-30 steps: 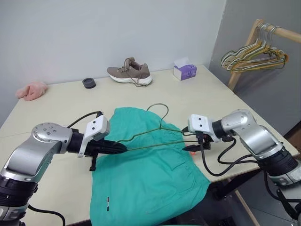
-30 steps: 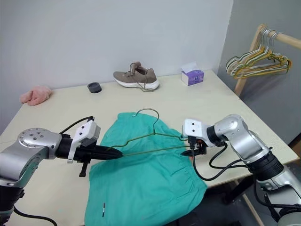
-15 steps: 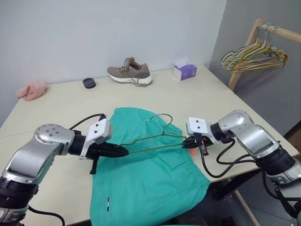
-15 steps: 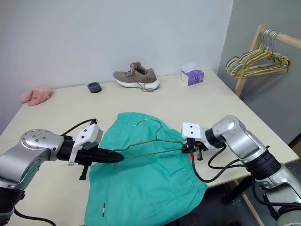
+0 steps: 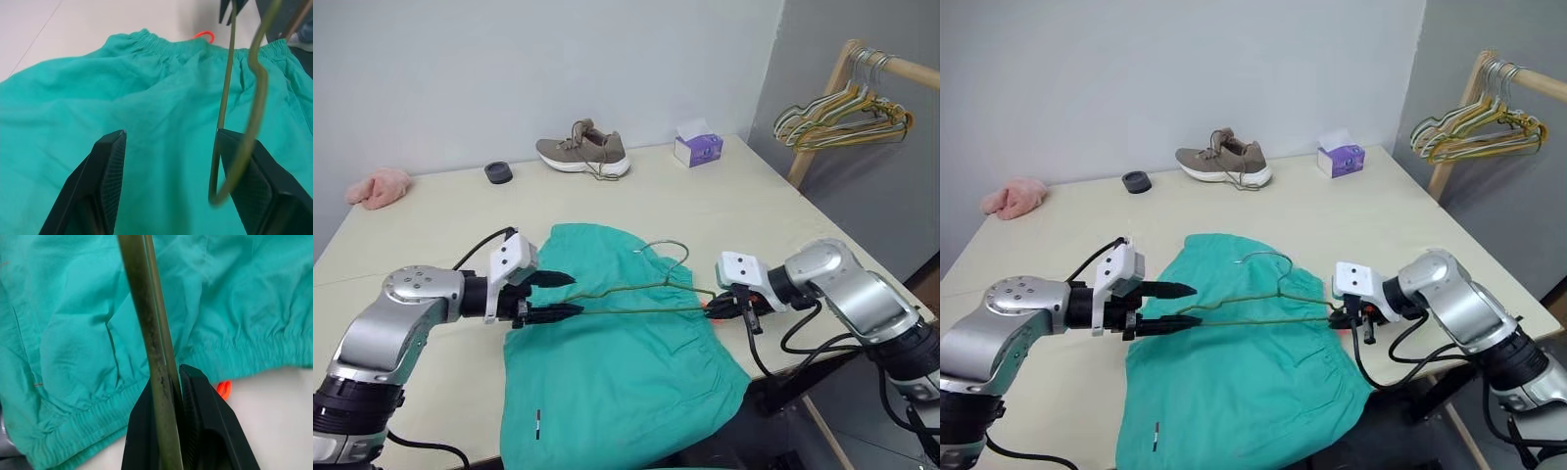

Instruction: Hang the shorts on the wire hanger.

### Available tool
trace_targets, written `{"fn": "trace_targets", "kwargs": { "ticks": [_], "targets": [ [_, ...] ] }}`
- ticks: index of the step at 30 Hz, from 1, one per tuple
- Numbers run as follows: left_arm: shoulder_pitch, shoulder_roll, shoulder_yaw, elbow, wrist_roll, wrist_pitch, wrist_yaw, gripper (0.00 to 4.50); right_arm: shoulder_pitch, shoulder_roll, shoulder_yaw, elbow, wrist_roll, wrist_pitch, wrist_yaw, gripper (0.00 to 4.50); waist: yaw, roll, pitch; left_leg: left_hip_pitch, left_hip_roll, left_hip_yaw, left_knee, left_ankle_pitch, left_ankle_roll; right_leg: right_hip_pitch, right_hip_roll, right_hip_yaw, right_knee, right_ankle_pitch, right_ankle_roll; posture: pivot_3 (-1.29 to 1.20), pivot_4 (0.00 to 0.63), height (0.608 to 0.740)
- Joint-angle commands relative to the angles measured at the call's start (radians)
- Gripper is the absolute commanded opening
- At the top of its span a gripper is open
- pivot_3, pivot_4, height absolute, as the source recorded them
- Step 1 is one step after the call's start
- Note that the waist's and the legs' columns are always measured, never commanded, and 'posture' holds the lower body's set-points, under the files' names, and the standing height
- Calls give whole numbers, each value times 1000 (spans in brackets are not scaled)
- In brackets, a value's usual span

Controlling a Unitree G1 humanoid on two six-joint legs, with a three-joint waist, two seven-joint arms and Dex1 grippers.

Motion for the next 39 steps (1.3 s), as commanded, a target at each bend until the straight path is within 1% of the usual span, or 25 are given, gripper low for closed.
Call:
{"fn": "trace_targets", "kwargs": {
  "ticks": [1, 2, 4, 5, 8, 12, 14, 16, 21, 24, 29, 34, 39],
  "targets": [
    [4, 9, 109, 57, -7, -13, 50, 3045, 50, -39, -84, -42, 65, 77, -10, 0, 1, 0, 0, -1, 0, 0, 0, 0, 0, 0, 0, 0, 0, 0, 0, -278, 0, 740],
    [2, 3, 118, 78, -1, -13, 70, 3045, 75, -50, -108, -47, 80, 99, -19, 0, 1, 0, 0, -1, 0, -1, 0, 0, 0, 0, 0, -1, 0, 0, 0, -282, 0, 740],
    [0, -7, 119, 98, -8, 2, 80, 3409, 140, -70, -164, -65, 116, 154, -44, 0, 3, -1, 0, -2, 0, -1, 1, 0, 0, -1, 0, -1, 0, 0, 0, -293, 0, 740],
    [1, -12, 117, 97, -17, 8, 75, 3619, 176, -76, -198, -77, 139, 191, -60, 0, 4, -1, -1, -2, 0, -1, 1, 0, 0, -1, 0, -1, 0, 0, 0, -297, 0, 740],
    [7, -19, 103, 85, -28, 13, 61, 4461, 258, -87, -273, -113, 189, 267, -104, 0, 5, -1, -1, -4, -1, -1, 1, 0, 0, -2, -1, -1, 0, 0, 0, -317, 0, 740],
    [9, -32, 67, 76, -27, 13, 35, 4461, 381, -93, -396, -145, 253, 374, -171, 0, -2, -1, -1, -5, -1, -1, 1, 0, 0, -4, -1, -1, 0, 0, 0, -340, 0, 740],
    [-4, -41, 34, 75, -26, 8, 15, 4461, 462, -88, -500, -146, 288, 457, -212, 0, -3, -1, -2, -5, -1, 0, 1, 0, 0, -4, -1, -1, 1, 0, 0, -373, 0, 740],
    [-15, -42, 10, 73, -22, -2, -7, 4461, 511, -78, -576, -158, 321, 523, -249, 0, -4, -1, -2, -6, -1, 0, 1, 0, 0, -4, -1, 0, 1, 0, 0, -389, 0, 740],
    [-45, -36, -36, 88, 6, -53, -52, 4461, 564, -66, -667, -163, 376, 633, -319, 0, -28, -1, -2, -5, -1, 2, 2, 0, 0, -4, 0, 0, 1, 0, 0, -407, 0, 740],
    [-82, -39, -60, 125, 33, -82, -65, 4461, 599, -73, -670, -159, 389, 668, -348, 0, -40, -1, -3, -4, -1, 3, 3, 0, 1, -2, 0, 0, 1, 0, 0, -413, 0, 740],
    [-101, -40, -68, 140, 43, -95, -74, 4461, 635, -107, -627, -187, 423, 672, -345, 0, -66, 0, -3, -4, -1, 3, 3, 0, 1, -2, 0, 1, 1, 0, 1, -404, 0, 740],
    [-98, -41, -67, 138, 52, -103, -75, 4461, 585, -122, -579, -184, 453, 684, -353, 0, -85, 0, -3, -4, 0, 3, 3, 0, 1, -2, 0, 1, 1, 0, 1, -395, 0, 740],
    [-78, -42, -53, 128, 56, -105, -58, 4461, 503, -145, -544, -141, 477, 673, -338, 0, -83, -1, -3, -4, 0, 3, 3, 0, 1, -2, 0, 1, 1, 1, 2, -382, 0, 740]
  ]
}}
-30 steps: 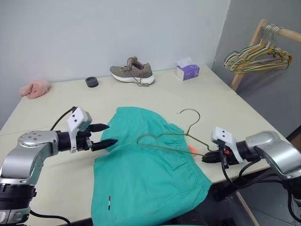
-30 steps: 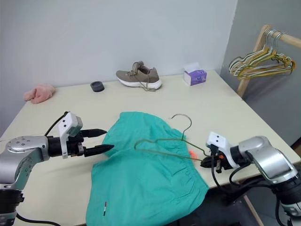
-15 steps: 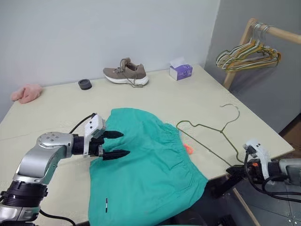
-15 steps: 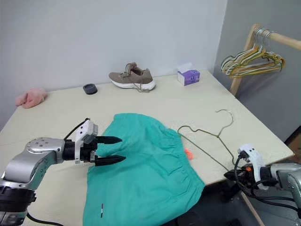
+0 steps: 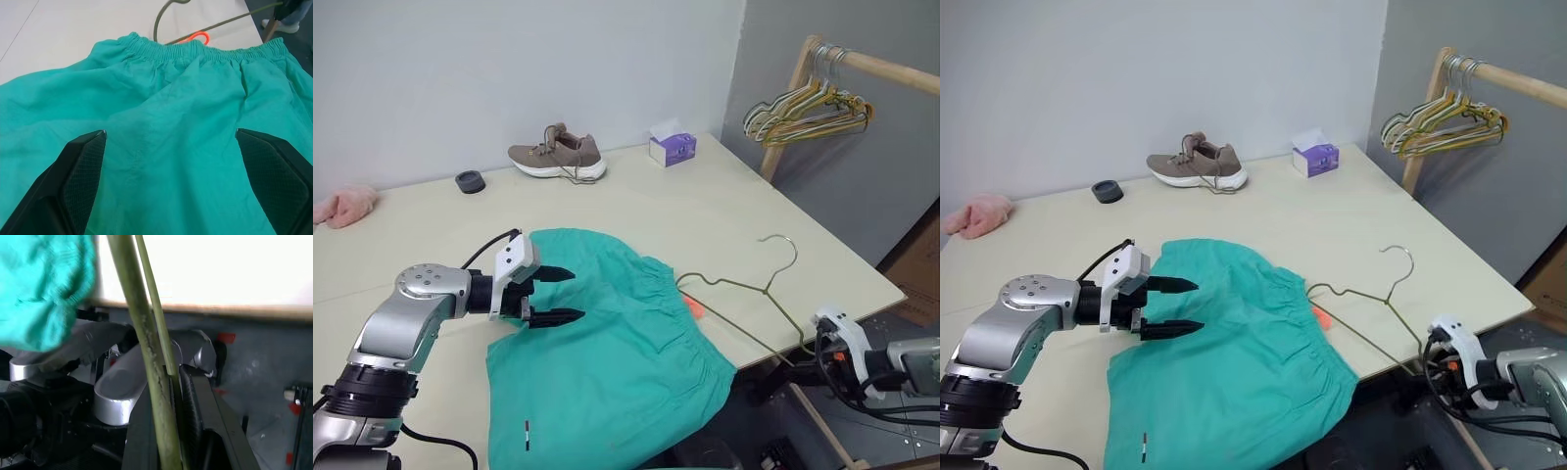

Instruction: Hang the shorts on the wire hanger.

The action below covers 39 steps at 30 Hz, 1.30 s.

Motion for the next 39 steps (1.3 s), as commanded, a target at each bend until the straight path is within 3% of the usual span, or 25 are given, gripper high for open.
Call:
{"fn": "trace_targets", "kwargs": {
  "ticks": [1, 15, 23, 29, 34, 39],
  "targets": [
    [5, 2, 24, -16, 6, -22, 12, 4461, -47, -32, 20, 12, 23, -22, 18, 0, 3, 0, 0, 0, 0, 0, 0, 0, 0, 0, 0, 0, 0, 0, 0, -379, 0, 740],
    [77, 10, 60, -56, -5, -27, 50, 4461, -131, -35, 183, 65, 20, -36, 10, 0, 22, -1, 0, -1, 0, -1, 0, 0, 0, -1, 0, 0, 0, 0, 0, -338, 0, 740],
    [90, 2, 70, -75, -9, -25, 78, 4461, -297, 129, 216, 183, 44, 99, -65, 0, 32, -1, 0, -1, 0, -1, 0, 0, 0, -1, 0, 0, 0, 0, 0, -312, 0, 740],
    [105, -5, 92, -88, -14, -22, 110, 4461, -368, 244, 155, 234, 45, 190, -160, 0, 42, -1, -1, -2, 0, -2, -1, 0, 0, -2, 0, 0, 0, 0, 0, -295, 0, 740],
    [95, -26, 129, -57, -18, -20, 171, 4461, -414, 220, 159, 146, 66, 134, -151, 0, 61, 0, 0, -2, 0, -1, 0, 0, 0, -2, 0, 1, 1, 0, 0, -296, 0, 740],
    [18, -67, 161, 11, 1, -55, 248, 4461, -440, 119, 287, 29, -17, -70, -118, 0, 79, 0, -1, -3, 0, -2, 0, 0, 0, -4, 0, 0, 1, 0, 0, -300, 0, 740]
  ]
}}
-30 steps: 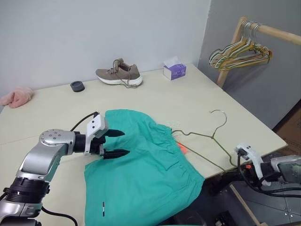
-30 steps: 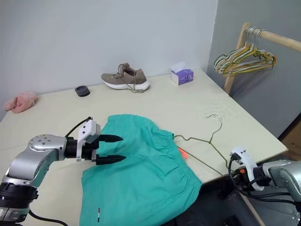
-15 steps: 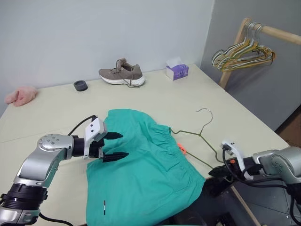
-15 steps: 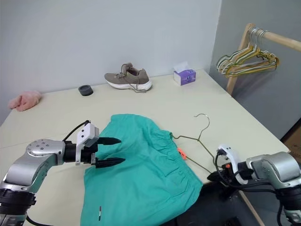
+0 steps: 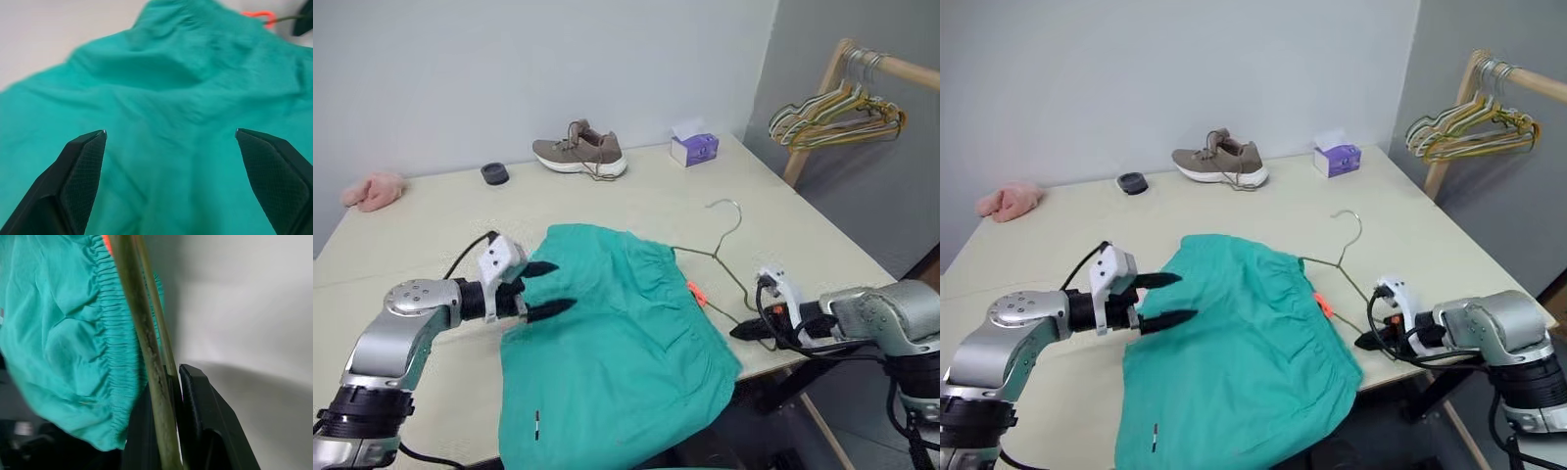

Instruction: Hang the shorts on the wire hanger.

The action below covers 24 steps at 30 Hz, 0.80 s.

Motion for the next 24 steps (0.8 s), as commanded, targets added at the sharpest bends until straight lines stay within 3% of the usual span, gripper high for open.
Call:
{"fn": "trace_targets", "kwargs": {
  "ticks": [1, 6, 13, 24],
  "targets": [
    [-61, -7, 48, 13, -2, -28, 32, 4461, -39, -53, 75, -91, -57, -154, 31, 0, 6, 0, 0, 0, 0, 0, 0, 0, 0, 0, 0, 0, 0, 0, 0, -300, 0, 740],
    [-104, 7, 19, -25, -28, -17, -34, 4461, -64, -131, 200, -163, -172, -363, 86, 0, 5, 0, 0, -1, 0, 1, 0, 0, 0, -2, -1, 1, -1, 0, 0, -306, 0, 740],
    [-125, 27, -63, -67, 10, -43, -123, 4461, -63, -165, 274, -207, -281, -518, 127, 0, 5, 0, 0, -2, 0, 1, -1, 0, 0, -2, -1, 1, -1, 0, 0, -316, 0, 740],
    [-128, 3, -177, -49, 99, -118, -162, 4461, -73, -143, 285, -249, -339, -577, 153, 0, 3, 0, 0, -1, 0, 1, 0, 0, 0, -2, -1, 1, 0, 0, 0, -334, 0, 740]
  ]
}}
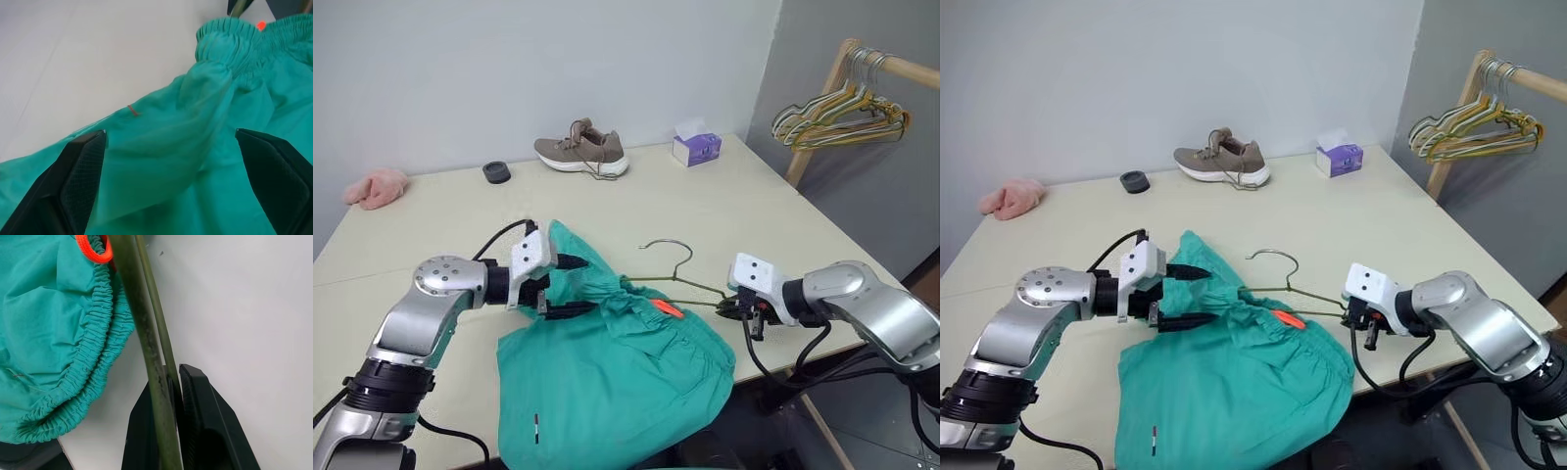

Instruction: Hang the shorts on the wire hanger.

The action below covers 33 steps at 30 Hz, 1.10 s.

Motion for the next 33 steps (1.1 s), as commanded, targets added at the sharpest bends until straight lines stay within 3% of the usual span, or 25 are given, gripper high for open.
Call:
{"fn": "trace_targets", "kwargs": {
  "ticks": [1, 4, 7, 19, 25, 26, 29, 33],
  "targets": [
    [-24, -12, -10, -10, 16, -24, 0, 4461, -36, 11, -12, -54, -10, -22, 13, 0, 0, 0, 0, 0, 0, 0, 0, 0, 0, 0, 0, 0, 0, 0, 0, -334, 0, 740],
    [-28, -24, -17, -5, 19, -24, 4, 4461, -36, 18, -12, -69, -18, -25, 19, 0, -2, 0, 0, 0, 0, 0, 0, 0, 0, 0, 0, 0, 0, 0, 0, -341, 0, 740],
    [-28, -34, -17, -8, 13, -15, 3, 3839, -39, 21, -9, -78, -23, -30, 25, 0, -7, 0, 0, 0, 0, 0, 0, 0, 0, 0, 0, 0, 0, 0, 0, -342, 0, 740],
    [3, -37, 1, -48, -4, 23, -12, 152, -41, 17, 11, -79, -58, -104, 82, 0, -23, 0, 0, 0, 0, 0, 0, 0, 0, 0, 0, 0, 0, 0, 0, -335, 0, 740],
    [21, -26, 17, -46, 0, 28, -19, 24, -30, 1, -2, -33, -77, -195, 148, 0, -22, 0, 0, 0, 0, 0, 0, 0, 0, 0, 0, 0, 0, 0, 0, -325, 0, 740],
    [27, -21, 21, -44, 1, 28, -19, 0, -24, -17, -8, -9, -89, -226, 167, 483, -22, 0, 0, 0, 0, 0, 1, 0, 0, 0, 0, 0, 0, 0, 0, -324, 0, 740],
    [42, -9, 37, -42, -4, 33, -15, 0, -12, -65, -34, 70, -126, -303, 193, 1275, -21, 0, 0, 0, 0, 0, 1, 0, 0, 0, 0, 0, 0, 0, 0, -323, 0, 740],
    [57, 4, 58, -31, -9, 32, 4, 0, 5, -138, -72, 164, -178, -395, 207, 2732, -20, 0, 0, 0, 0, 0, 1, 0, 0, 0, 0, 0, 0, 0, 0, -324, 0, 740]
  ]
}}
